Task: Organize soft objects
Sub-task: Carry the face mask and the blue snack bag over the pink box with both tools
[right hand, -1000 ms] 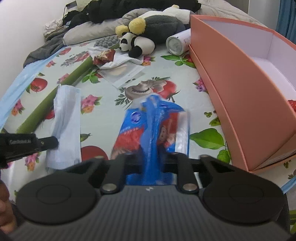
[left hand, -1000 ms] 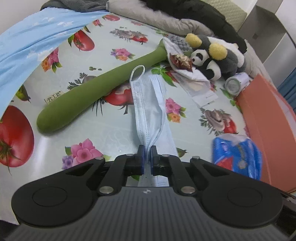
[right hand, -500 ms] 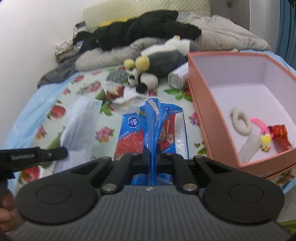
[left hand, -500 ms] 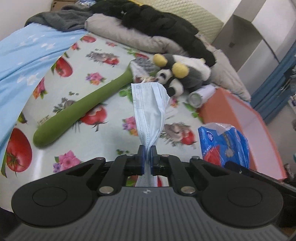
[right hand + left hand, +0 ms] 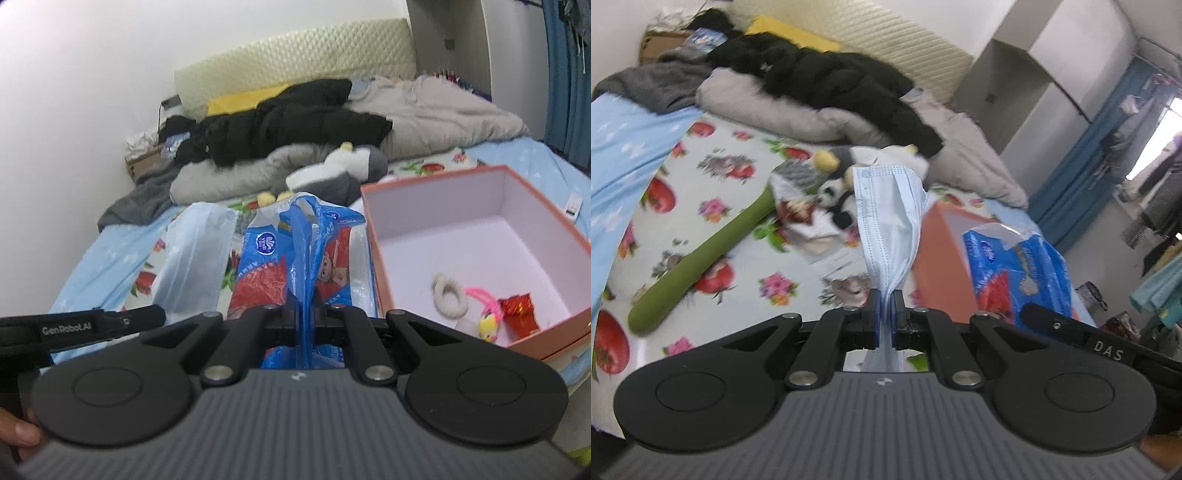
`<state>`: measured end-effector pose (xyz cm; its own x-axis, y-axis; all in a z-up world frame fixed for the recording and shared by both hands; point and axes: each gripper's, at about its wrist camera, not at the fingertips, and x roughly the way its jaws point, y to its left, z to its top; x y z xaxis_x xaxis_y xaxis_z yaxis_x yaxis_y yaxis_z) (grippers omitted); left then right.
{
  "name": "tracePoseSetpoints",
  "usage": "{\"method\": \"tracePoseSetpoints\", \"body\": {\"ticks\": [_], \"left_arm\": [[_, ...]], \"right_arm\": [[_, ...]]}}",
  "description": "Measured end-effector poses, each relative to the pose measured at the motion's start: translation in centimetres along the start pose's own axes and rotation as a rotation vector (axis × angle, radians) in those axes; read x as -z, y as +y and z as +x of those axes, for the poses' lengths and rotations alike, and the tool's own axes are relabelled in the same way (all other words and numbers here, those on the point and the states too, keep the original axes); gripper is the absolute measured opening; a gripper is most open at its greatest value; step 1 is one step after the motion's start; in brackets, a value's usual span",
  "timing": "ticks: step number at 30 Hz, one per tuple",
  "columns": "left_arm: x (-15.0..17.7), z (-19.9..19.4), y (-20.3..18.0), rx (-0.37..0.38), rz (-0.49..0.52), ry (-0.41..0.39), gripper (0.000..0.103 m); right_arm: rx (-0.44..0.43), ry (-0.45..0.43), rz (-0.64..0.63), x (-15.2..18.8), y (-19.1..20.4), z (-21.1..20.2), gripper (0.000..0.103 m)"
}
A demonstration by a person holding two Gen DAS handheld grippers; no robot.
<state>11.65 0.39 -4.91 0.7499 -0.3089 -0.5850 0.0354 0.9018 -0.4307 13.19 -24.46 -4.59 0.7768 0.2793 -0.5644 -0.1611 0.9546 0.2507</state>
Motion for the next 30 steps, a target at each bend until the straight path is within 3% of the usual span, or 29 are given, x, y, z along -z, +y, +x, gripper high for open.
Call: {"method": "tracePoseSetpoints", "body": {"ticks": [14,23,30], "left_arm": [[-1.7,0.6,-7.3,0.14,0.11,0.004,0.006],[-1.6,4.2,-12.0,0.249,0.153,0.104,0.006],[-2.9,8.7,-15.5,0.289,0.208,0.189,0.006]], "right_arm": [[0.024,-0.077,0.04,-1.9,-3.2,-4.0,0.009],[0.104,-0.081,0.076,-2.0,-6.6,-6.0,0.009],[0.15,-0.041,0.107,-3.1,-10.0,-4.5,0.009]]}}
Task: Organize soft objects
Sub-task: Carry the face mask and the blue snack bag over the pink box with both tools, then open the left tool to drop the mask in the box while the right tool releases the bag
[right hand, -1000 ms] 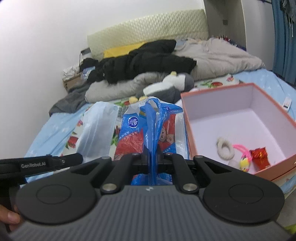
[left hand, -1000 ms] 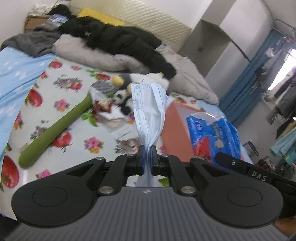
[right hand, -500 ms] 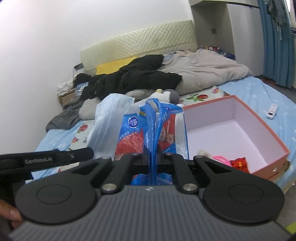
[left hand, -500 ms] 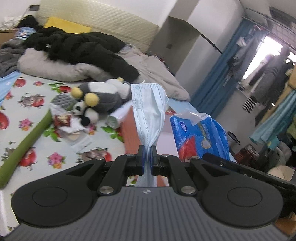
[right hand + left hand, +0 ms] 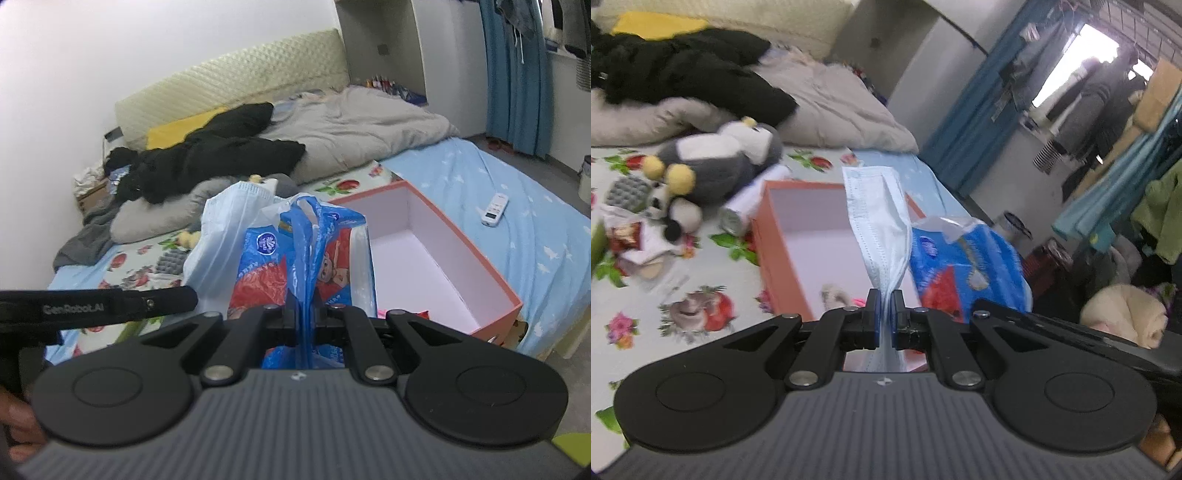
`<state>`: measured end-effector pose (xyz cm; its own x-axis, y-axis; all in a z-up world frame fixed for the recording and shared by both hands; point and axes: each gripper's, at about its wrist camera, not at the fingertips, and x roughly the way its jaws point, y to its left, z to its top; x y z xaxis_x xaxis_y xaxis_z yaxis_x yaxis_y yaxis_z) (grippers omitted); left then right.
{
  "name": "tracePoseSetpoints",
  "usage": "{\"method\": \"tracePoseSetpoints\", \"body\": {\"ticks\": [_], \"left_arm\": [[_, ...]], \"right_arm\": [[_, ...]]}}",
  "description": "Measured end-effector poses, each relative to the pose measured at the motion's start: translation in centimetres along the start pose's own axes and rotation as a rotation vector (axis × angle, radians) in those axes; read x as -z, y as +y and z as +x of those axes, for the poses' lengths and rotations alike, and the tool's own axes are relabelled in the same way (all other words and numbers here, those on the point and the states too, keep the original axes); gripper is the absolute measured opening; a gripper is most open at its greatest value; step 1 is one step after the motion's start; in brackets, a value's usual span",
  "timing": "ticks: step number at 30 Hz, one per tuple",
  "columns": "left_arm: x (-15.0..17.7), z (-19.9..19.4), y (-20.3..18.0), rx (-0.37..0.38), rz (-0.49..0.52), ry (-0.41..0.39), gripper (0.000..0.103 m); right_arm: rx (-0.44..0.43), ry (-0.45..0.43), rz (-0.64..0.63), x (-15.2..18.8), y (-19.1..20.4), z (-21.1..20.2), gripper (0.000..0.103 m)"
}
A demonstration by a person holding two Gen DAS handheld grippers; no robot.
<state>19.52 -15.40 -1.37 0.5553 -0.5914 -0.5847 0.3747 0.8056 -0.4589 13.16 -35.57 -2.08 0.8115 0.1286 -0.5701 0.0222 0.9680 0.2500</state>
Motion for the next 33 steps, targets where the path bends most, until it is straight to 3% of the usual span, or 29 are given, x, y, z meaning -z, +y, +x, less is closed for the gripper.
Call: {"method": "tracePoseSetpoints", "body": {"ticks": [5,14,21,27,28,29,30,31,32,33], "left_arm": [[-3.0,5.4,-0.2,-0.002,0.007,0.101,0.006],[-6.4,14.7,1.5,-0.092,0.032,0.255,0.006],[-8.0,18.7,1.1,-0.153,0.1,0.342,0.006],[-8.6,19.7,0.8,-0.172,0.104,0.347,0.007],[-8.7,19.7,0.8,-0.175,0.102,0.343,0.013],[-8.7,19.8,0.7,-0.182,0.098,0.346,0.019],[-8.6,19.7,0.8,-0.181,0.093,0.346,0.031],[-8.6,19.5,0.9,-0.176,0.09,0.337,0.037],[-8.5,19.3,1.0,-0.175,0.086,0.328,0.037],[-8.4,18.9,1.0,-0.171,0.083,0.319,0.037]], "right_arm": [[0.041,0.06,0.033,-1.6,-2.7,3.2,0.009],[0.108,0.191,0.031,-3.8,-6.5,9.3,0.009],[0.121,0.307,0.048,-3.9,-8.5,13.4,0.01],[0.136,0.331,0.038,-3.5,-9.2,14.9,0.011],[0.138,0.332,0.038,-3.5,-9.3,15.0,0.011],[0.136,0.334,0.039,-3.5,-9.4,15.0,0.014],[0.133,0.337,0.04,-3.5,-9.6,14.9,0.018],[0.135,0.337,0.043,-3.5,-9.8,14.8,0.035],[0.135,0.333,0.045,-3.6,-9.9,14.7,0.049],[0.134,0.322,0.05,-3.5,-10.0,14.4,0.051]]}}
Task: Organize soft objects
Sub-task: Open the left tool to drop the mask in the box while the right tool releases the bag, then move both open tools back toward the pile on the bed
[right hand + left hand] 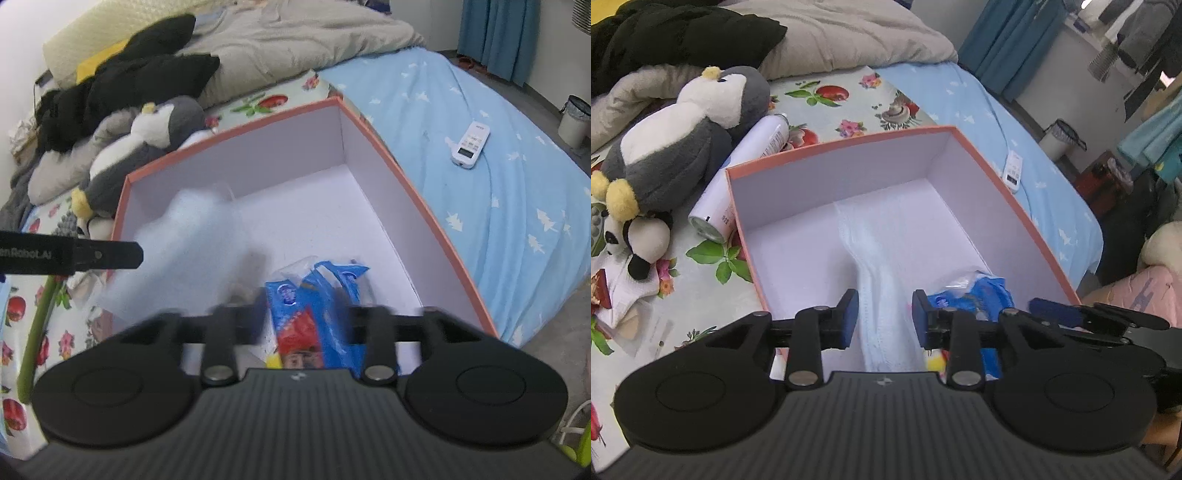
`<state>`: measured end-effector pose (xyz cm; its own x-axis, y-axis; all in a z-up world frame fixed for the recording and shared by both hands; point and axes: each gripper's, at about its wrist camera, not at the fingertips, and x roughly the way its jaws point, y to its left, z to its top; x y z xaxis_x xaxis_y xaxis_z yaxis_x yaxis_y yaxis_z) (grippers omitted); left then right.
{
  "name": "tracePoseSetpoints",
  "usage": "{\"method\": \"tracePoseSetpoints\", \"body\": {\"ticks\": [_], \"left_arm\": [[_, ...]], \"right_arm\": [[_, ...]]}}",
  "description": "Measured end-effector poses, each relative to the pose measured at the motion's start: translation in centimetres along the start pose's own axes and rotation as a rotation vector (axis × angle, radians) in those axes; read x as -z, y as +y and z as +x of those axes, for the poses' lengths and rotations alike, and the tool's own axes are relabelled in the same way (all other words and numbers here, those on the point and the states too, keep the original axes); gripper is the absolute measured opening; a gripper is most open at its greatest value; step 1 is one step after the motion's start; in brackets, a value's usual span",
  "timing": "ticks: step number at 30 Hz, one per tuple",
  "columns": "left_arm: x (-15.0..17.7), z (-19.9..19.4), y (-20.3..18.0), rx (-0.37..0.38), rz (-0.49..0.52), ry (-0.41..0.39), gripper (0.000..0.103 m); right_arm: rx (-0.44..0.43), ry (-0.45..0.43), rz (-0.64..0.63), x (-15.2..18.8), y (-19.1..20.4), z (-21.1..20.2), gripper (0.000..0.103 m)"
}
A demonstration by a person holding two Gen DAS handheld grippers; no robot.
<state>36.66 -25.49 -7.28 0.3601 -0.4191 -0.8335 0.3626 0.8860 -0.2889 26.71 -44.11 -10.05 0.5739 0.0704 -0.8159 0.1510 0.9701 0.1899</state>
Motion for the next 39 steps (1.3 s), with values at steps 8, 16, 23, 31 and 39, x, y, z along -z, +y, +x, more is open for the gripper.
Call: {"method": "tracePoseSetpoints", "body": {"ticks": [8,16,23,31,39], "left_arm": [[2.9,-4.8,-1.0,-0.02,0.069,-0.157,0.037],[7.4,-8.7,-0.9,-0.034,0.073,-0.252,0.037],[11.3,-12.2,2.1,-0.083,-0.015,-0.327,0.037],[16.6,-17.8,7.0,-0.176,-0.14,-0.451,0.037],[21.2,-21.2,10.8,-0.201,-0.165,-0.502,0.037]], "right_arm": [[-0.027,-0.121,0.005,1.5,0.2,-3.5,0.049],[-0.094,-0.242,-0.019,3.6,1.5,-7.4,0.05],[-0.121,-0.285,-0.059,4.3,2.4,-8.3,0.05],[-0.191,-0.341,-0.091,6.1,4.8,-10.0,0.05],[-0.258,-0.317,-0.131,9.6,10.0,-10.8,0.05]]}}
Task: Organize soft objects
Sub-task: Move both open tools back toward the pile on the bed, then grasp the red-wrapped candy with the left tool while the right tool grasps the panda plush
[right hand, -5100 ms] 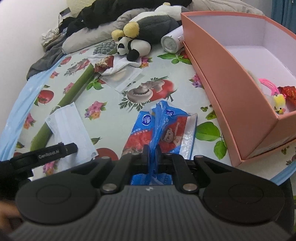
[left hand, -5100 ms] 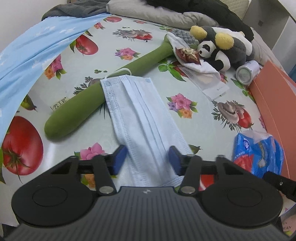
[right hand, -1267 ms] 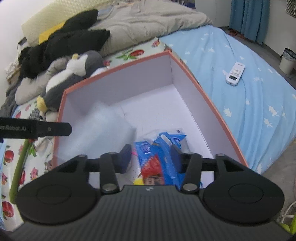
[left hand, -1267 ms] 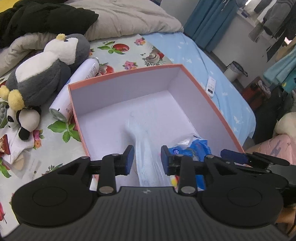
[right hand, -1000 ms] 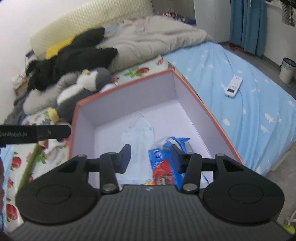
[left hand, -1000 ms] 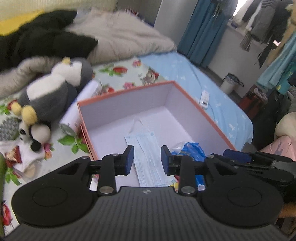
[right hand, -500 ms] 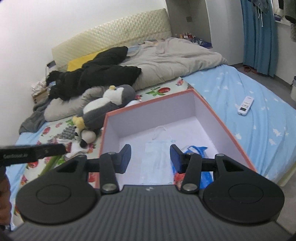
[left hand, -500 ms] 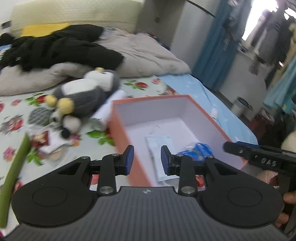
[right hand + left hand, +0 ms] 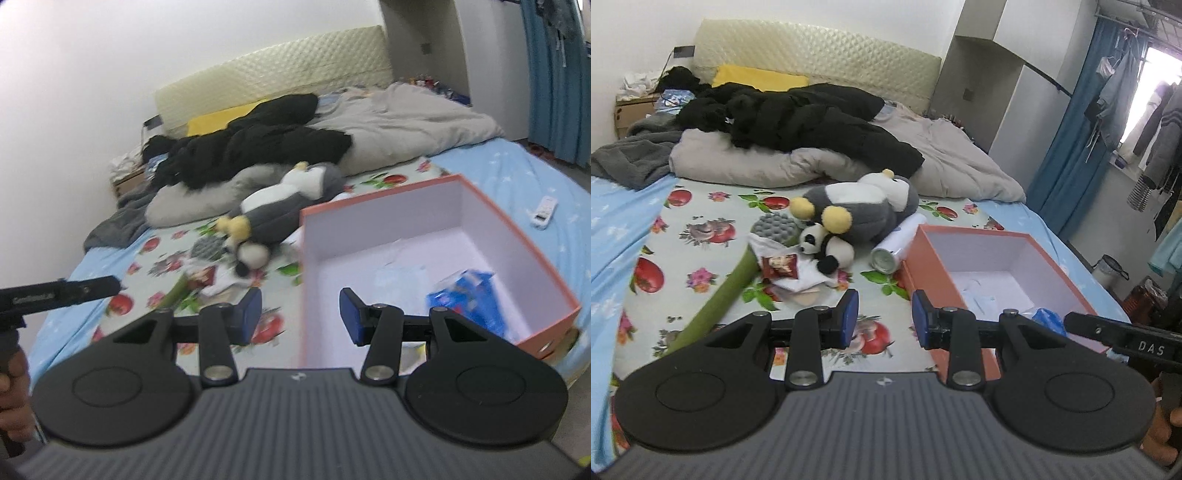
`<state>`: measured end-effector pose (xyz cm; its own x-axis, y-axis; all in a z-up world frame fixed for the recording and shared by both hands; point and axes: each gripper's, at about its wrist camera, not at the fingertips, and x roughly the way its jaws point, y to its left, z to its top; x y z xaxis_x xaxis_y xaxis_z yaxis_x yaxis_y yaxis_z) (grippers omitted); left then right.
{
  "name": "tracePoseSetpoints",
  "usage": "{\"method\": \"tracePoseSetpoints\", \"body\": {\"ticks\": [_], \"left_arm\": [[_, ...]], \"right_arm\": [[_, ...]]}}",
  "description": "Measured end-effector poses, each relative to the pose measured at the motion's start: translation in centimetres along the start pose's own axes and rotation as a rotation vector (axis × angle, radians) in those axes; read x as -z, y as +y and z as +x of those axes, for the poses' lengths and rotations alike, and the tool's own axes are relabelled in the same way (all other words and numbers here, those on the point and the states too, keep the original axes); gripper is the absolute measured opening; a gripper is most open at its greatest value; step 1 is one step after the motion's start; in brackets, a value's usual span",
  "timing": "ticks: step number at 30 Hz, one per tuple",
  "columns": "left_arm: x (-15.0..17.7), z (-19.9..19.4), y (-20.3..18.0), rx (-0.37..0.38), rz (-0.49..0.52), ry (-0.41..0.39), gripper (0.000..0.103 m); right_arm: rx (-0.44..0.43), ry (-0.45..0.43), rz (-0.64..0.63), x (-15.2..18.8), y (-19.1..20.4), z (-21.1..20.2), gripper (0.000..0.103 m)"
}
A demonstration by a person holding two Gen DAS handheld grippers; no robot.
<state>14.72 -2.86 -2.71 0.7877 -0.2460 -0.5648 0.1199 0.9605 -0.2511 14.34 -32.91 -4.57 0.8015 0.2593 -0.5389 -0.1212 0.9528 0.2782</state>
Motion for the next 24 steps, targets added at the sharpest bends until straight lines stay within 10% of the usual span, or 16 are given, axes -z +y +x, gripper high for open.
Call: {"method": "tracePoseSetpoints", "body": {"ticks": [12,24], "left_arm": [[4.2,-2.9,6.1,-0.051,-0.091,-0.024,0.041],[4.1,7.3,11.1,-0.073,-0.167,0.004,0.044]], "right_arm": [[-0.074,0.053,-0.031,3.3,8.6,1.5,0.05],[-0.061,0.084,-0.015,3.1,9.3,11.5,0.05]]}}
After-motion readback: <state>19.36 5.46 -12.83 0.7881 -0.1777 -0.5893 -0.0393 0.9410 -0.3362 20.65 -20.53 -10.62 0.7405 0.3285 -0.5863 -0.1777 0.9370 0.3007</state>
